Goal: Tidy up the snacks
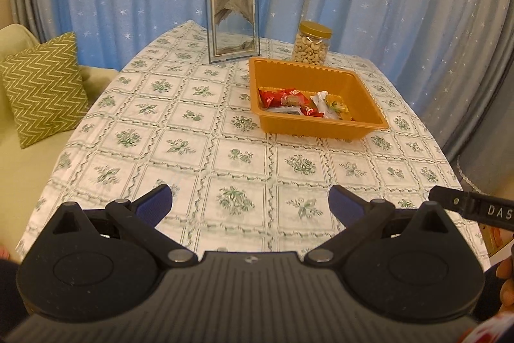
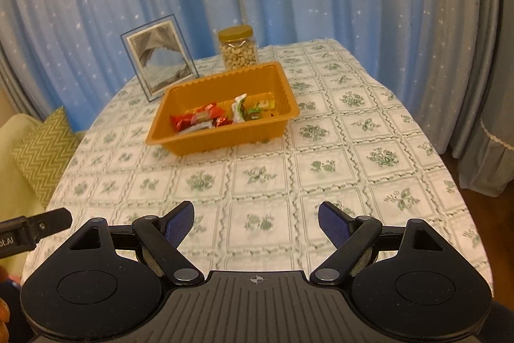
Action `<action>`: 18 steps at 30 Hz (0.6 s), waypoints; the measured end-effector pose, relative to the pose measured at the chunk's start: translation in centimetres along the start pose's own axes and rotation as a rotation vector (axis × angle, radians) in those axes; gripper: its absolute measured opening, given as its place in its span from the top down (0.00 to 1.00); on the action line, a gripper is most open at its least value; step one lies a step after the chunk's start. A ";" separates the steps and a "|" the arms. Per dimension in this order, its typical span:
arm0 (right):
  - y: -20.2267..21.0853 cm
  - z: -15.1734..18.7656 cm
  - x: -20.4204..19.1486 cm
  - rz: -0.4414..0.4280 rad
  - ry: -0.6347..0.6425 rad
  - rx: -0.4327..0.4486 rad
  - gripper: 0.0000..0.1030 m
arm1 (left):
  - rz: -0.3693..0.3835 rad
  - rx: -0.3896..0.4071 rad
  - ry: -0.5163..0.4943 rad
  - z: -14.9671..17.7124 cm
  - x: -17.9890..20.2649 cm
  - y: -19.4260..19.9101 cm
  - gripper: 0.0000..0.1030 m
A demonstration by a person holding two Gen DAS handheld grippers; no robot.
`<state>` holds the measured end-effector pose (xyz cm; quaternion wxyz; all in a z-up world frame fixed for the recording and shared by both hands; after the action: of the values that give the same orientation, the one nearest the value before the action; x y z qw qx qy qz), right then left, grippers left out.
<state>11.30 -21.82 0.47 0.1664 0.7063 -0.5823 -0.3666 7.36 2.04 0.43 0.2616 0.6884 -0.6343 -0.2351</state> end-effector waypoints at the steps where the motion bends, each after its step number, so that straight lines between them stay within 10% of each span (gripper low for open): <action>1: 0.5 0.2 -0.2 0.001 0.008 0.001 0.18 | -0.009 0.003 -0.001 0.1 0.1 0.6 0.00; 18: 8.6 2.7 -1.3 0.046 0.095 0.026 0.18 | -0.001 0.018 -0.033 1.8 2.3 7.0 0.00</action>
<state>3.27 -22.34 4.81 0.1931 0.7114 -0.5944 -0.3213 1.12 -0.78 3.74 0.2449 0.6869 -0.6404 -0.2410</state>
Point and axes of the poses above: each gripper's, at about its wrist camera, not at the fingertips, and y roughly against the way its jaws point, x to its right, z to its underside, the point moved 1 cm from there along -y, roughly the way its jaws point, and after that the axes turned 8 degrees about -y, right-handed, at the moved point
